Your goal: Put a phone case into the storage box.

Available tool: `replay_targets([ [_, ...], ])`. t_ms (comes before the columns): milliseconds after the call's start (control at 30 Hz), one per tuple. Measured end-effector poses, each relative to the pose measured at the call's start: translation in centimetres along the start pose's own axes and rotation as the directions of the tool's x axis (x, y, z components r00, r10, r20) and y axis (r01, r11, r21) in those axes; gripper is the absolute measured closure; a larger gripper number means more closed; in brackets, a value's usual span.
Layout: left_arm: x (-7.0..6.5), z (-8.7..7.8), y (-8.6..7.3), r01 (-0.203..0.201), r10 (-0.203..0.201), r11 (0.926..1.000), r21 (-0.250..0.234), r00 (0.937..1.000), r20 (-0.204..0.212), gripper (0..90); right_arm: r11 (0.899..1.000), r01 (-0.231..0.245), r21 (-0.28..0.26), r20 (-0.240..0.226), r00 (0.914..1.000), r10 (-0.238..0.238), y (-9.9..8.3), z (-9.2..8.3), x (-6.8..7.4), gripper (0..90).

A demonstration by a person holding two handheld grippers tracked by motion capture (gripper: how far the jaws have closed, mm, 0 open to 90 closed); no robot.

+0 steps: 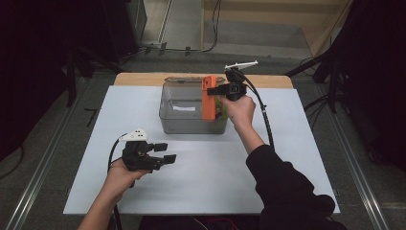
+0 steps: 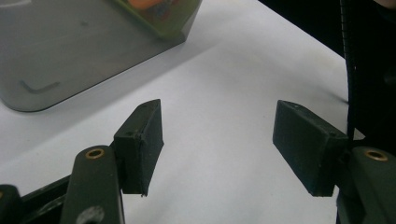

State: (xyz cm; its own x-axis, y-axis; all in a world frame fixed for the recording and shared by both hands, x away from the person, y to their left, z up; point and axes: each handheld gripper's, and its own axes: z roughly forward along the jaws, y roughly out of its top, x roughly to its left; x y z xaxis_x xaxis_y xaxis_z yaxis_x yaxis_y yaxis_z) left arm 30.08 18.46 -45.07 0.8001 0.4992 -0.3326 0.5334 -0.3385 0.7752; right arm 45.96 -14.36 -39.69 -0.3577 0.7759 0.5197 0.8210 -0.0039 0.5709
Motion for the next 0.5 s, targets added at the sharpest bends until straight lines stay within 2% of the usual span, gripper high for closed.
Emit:
replay_targets([
  [500,0.0,0.0,0.0,0.005,-0.005,1.0000,-0.006,1.0000,0.001,33.9,0.998,-0.043,0.056,0.037,0.9985,0.041,-0.6,1.9,-0.9,79.4],
])
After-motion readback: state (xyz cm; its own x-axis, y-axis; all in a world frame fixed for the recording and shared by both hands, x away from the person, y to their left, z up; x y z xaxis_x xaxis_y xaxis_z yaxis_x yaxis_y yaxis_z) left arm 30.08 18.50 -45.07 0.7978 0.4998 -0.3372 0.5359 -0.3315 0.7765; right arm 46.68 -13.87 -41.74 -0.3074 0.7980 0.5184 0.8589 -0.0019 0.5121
